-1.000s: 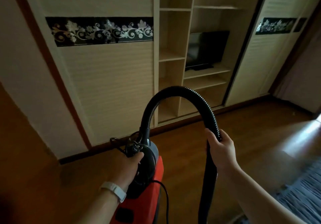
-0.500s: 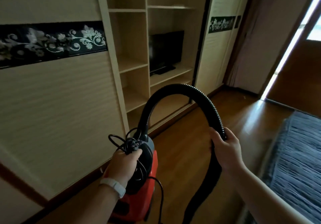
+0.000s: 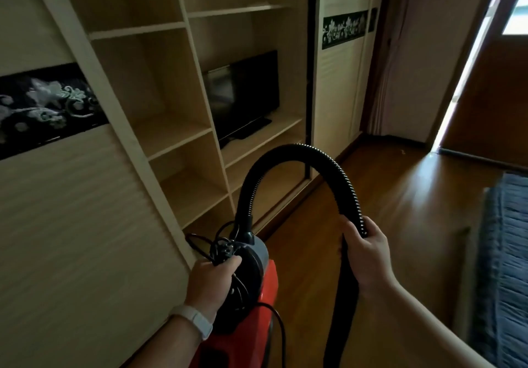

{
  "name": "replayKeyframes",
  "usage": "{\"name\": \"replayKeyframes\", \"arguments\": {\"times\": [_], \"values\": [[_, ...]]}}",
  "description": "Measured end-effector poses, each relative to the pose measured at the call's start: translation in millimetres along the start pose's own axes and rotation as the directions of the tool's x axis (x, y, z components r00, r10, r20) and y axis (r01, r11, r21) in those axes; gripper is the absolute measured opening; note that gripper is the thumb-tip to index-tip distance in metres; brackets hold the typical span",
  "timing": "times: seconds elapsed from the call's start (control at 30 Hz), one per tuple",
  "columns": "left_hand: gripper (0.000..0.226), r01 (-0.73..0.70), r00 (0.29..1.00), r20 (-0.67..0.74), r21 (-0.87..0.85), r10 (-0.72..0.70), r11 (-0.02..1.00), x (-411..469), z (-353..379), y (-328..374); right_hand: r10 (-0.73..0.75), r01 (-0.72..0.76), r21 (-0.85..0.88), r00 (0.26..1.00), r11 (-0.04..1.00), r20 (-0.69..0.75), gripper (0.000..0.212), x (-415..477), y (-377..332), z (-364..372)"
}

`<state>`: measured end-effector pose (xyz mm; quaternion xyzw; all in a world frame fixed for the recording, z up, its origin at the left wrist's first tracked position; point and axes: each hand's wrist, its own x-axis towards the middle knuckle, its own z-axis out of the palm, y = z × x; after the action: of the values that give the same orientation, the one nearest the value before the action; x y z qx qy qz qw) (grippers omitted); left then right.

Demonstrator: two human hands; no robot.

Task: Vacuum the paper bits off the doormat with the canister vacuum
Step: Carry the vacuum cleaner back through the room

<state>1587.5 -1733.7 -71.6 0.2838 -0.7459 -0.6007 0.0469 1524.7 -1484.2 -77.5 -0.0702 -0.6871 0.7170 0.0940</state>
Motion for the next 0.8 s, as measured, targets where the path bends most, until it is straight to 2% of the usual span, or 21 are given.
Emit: {"name": "replayKeyframes", "arguments": {"times": [0.13, 0.33, 0.47, 0.63, 0.8], "values": [[0.026, -0.044, 0.998, 0.041, 0.023, 0.043, 0.999, 48, 42, 29, 0.004, -0.004, 0.002, 1.000, 1.000, -0.022, 0.014, 63, -3, -7], [0.035, -0.054, 0.996, 0.065, 0.004, 0.054, 0.999, 122, 95, 69, -0.036, 0.033, -0.031, 0.994, 0.999, -0.100, 0.015, 137, -5, -10], [0.027, -0.053, 0.985, 0.163, -0.020, 0.056, 0.998, 177, 134, 89, -0.033, 0.027, -0.034, 0.983, 0.999, -0.183, 0.017, 188, 1, -8], [0.029, -0.017, 0.956, 0.291, -0.026, 0.023, 1.000, 263, 186, 110, -0.066, 0.040, -0.096, 0.958, 0.995, -0.279, 0.019, 260, 9, 3], [0.017, -0.062, 0.911, 0.408, -0.020, 0.065, 0.998, 357, 229, 148, -0.099, 0.039, -0.160, 0.917, 0.986, -0.386, 0.021, 337, 2, 31]]}}
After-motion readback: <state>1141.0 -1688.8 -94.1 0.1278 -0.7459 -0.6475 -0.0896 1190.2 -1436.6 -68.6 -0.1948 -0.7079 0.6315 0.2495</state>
